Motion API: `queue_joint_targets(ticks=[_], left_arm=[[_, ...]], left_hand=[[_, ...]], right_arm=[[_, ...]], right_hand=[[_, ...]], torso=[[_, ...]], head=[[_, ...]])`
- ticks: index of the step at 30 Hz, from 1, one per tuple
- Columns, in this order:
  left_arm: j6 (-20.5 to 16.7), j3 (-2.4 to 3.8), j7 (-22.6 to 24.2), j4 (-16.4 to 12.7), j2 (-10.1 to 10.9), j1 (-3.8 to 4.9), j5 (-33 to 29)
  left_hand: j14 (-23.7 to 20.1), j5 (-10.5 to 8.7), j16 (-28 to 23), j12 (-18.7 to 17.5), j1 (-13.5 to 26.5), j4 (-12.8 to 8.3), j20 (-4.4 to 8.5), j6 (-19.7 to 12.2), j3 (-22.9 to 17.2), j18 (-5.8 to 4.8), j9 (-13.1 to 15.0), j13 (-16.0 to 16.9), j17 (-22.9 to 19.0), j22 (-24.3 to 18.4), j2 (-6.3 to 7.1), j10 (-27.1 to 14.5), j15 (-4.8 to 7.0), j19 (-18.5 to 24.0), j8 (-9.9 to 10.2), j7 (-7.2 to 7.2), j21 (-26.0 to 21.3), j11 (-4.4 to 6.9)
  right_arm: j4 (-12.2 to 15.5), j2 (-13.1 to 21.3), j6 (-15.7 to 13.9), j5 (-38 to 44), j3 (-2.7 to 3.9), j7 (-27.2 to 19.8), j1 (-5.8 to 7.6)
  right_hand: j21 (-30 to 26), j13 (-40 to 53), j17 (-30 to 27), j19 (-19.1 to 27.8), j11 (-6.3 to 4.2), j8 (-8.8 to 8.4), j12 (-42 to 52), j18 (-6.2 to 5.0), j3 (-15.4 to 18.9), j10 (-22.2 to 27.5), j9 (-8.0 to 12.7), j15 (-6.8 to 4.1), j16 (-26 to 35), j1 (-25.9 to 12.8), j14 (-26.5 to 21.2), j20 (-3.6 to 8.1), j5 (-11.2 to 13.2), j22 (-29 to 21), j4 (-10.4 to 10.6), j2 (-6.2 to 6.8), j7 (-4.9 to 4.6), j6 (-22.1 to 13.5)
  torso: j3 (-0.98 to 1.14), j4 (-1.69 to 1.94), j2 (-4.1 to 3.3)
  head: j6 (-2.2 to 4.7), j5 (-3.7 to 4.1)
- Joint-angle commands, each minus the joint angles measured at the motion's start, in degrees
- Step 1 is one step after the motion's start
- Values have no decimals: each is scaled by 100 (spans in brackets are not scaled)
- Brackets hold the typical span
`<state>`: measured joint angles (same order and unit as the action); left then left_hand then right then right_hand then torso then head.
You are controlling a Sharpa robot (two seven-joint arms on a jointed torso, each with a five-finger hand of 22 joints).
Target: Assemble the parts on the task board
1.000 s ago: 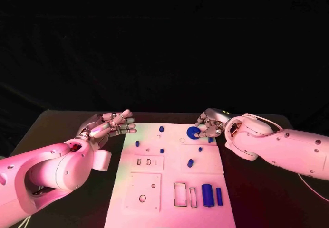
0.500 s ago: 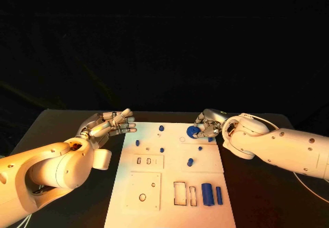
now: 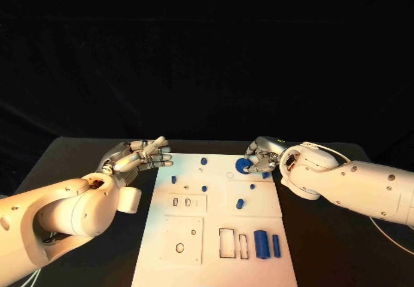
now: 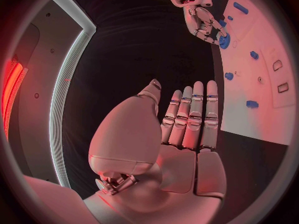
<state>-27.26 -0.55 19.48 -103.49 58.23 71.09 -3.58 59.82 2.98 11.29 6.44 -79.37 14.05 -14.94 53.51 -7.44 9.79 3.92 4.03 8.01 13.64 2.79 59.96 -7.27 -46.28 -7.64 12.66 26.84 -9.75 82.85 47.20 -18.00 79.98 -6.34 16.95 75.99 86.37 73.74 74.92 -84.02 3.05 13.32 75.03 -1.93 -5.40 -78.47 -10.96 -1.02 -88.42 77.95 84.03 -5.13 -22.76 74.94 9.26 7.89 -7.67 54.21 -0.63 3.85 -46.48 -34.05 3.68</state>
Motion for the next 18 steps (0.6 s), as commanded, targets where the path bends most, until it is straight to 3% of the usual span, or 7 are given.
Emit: queue_joint_targets(ticks=[1,9,18], left_arm=[[113,4,19,-8,-13,7,-5],[123,4,13,-8,-12,7,-5],[129,4,1,4,-17,7,-5]], left_hand=[[-12,-3,-24,-33,-17,4,0,13,39,50,-8,-6,6,9,-50,-3,-27,21,36,29,30,-16],[-12,-3,-24,-33,-17,4,0,13,39,50,-8,-6,6,9,-50,-3,-27,21,36,29,30,-16],[-3,-4,-29,-41,-24,2,-4,27,44,50,-5,-2,14,13,-60,13,-24,40,40,23,38,-11]], right_arm=[[-12,-7,150,189,-25,72,-41],[75,-11,-53,567,-25,182,-58],[196,-6,-482,1127,-25,297,-76]], right_hand=[[39,102,1227,-243,-28,85,98,68,-83,-89,-42,0,-43,98,532,-32,2,1059,-23,-75,20,157],[122,355,1320,-336,-101,173,335,100,-135,-270,-95,-64,-81,85,554,28,261,1180,-2,-48,105,378],[182,542,1374,-402,-127,190,511,123,-150,-403,-116,-85,-104,55,566,50,232,1263,35,-6,138,439]], torso=[[2,5,-1],[-1,-4,-4],[-3,6,0]], head=[[-10,5],[-12,17],[2,34]])
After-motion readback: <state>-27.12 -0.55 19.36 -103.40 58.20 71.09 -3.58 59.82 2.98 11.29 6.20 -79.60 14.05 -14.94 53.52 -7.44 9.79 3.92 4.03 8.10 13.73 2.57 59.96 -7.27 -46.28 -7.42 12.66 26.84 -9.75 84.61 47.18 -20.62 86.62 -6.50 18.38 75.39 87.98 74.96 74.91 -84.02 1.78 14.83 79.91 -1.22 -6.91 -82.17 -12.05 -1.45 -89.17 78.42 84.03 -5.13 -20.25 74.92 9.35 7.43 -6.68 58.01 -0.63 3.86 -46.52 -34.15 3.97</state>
